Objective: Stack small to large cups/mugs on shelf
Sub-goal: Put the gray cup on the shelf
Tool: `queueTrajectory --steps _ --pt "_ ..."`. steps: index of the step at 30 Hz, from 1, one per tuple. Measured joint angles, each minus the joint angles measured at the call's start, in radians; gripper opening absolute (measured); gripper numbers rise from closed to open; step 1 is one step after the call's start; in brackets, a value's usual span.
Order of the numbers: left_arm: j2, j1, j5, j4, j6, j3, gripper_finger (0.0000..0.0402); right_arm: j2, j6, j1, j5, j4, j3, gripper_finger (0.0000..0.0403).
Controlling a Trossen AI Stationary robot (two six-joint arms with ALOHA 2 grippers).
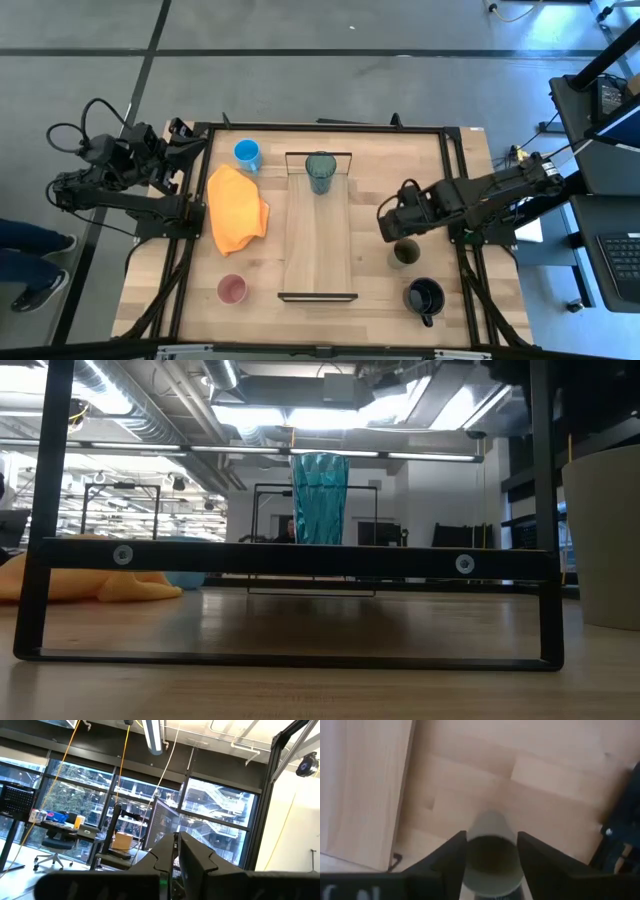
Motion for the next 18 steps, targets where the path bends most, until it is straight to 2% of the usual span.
queueTrajectory --steps 5,18 --pt "0.0 0.0 0.0 0.0 0.0 0.0 0.0022 0.0 0.114 0.076 -0.014 -0.066 0.0 0.0196" --pt "0.0 0.0 0.0 0.0 0.0 0.0 0.0022 0.0 0.327 0.201 -0.013 -0.098 0.0 0.0197"
